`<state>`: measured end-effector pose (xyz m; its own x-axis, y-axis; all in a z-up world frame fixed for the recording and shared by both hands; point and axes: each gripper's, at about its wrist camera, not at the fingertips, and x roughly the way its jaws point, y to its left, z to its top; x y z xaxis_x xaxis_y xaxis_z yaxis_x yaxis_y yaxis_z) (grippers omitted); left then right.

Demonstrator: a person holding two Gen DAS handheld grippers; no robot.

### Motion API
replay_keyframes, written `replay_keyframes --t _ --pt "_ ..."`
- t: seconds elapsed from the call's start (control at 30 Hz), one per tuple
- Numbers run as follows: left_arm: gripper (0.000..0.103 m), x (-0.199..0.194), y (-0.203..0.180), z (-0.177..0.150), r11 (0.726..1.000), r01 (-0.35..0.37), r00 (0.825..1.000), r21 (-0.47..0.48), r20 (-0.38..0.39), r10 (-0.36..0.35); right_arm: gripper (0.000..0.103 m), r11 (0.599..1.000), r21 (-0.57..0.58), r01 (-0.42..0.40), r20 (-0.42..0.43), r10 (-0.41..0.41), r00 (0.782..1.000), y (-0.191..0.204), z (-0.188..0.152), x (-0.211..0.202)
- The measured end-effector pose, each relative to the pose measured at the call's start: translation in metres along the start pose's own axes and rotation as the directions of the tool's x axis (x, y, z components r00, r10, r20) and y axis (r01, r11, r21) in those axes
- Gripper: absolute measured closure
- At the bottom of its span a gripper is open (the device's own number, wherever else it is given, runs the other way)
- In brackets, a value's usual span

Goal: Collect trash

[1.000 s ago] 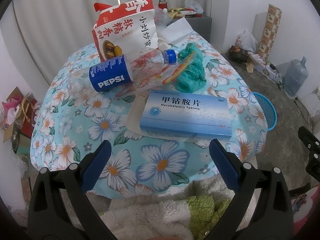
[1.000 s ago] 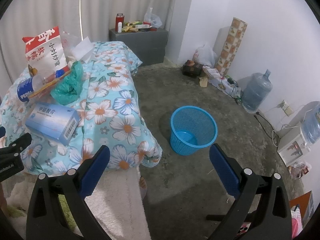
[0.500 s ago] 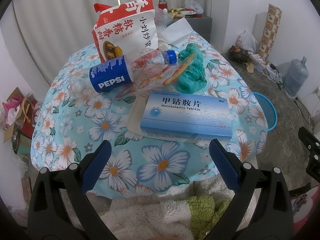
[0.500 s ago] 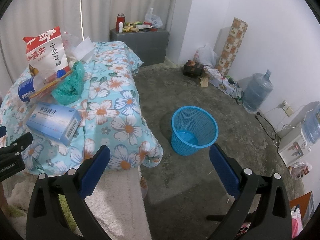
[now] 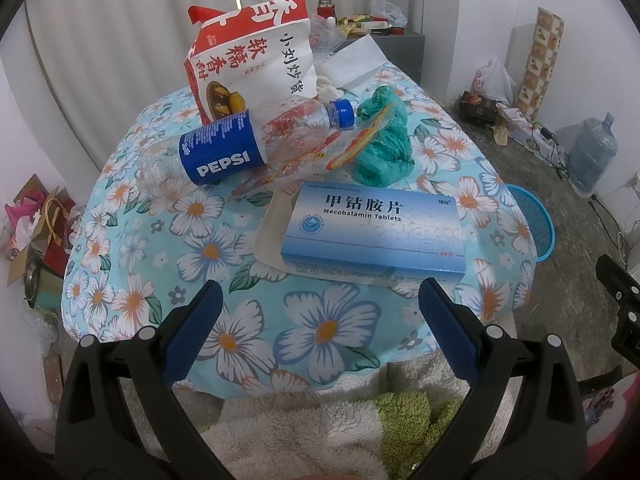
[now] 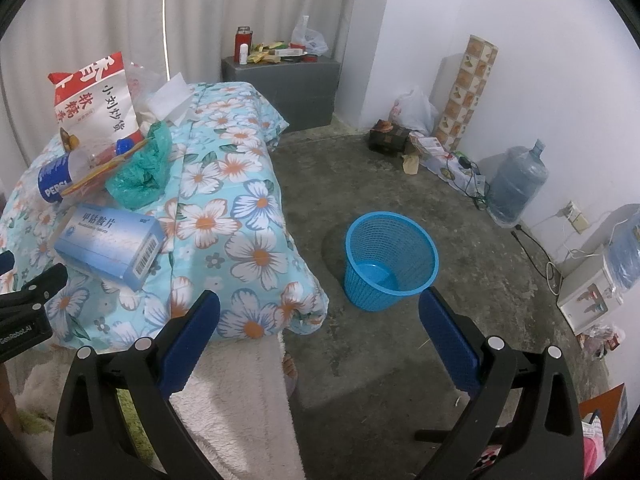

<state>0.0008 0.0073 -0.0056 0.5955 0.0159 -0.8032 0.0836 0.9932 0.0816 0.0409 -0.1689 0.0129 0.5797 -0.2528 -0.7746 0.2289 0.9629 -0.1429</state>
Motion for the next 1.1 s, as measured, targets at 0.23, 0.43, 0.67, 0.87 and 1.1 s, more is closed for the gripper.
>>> replay_keyframes --t 0.23,0.43,0.67,0.87,1.1 --pt "0.009 0.0000 0.0000 0.0000 1.000 -0.002 1.000 -0.001 0.000 0.002 0.006 1.000 0.001 -0.002 0.000 0.002 1.000 -0.0009 0.0004 -0.0001" --pt "0.009 0.0001 -0.0001 0.0001 1.000 0.000 1.000 0.000 -0.001 0.000 0.006 1.000 0.000 -0.002 0.000 0.002 1.000 0.0005 0.0000 0.0004" --pt "0.009 0.0002 -0.0002 0.0001 1.000 -0.001 1.000 0.000 -0.002 0.001 0.006 1.000 0.001 -0.002 -0.001 0.002 1.000 0.0010 -0.0004 0.0010" --pt "0.009 0.0007 0.0006 -0.0006 1.000 -0.001 1.000 0.001 -0.003 0.001 0.006 1.000 0.002 -0.004 -0.002 0.004 1.000 0.0018 -0.0006 0.0013" --pt "0.009 0.0006 0.0011 -0.0014 1.000 -0.002 1.000 0.001 -0.004 0.002 0.006 1.000 0.001 -0.005 -0.005 0.005 1.000 0.0015 0.0016 0.0031"
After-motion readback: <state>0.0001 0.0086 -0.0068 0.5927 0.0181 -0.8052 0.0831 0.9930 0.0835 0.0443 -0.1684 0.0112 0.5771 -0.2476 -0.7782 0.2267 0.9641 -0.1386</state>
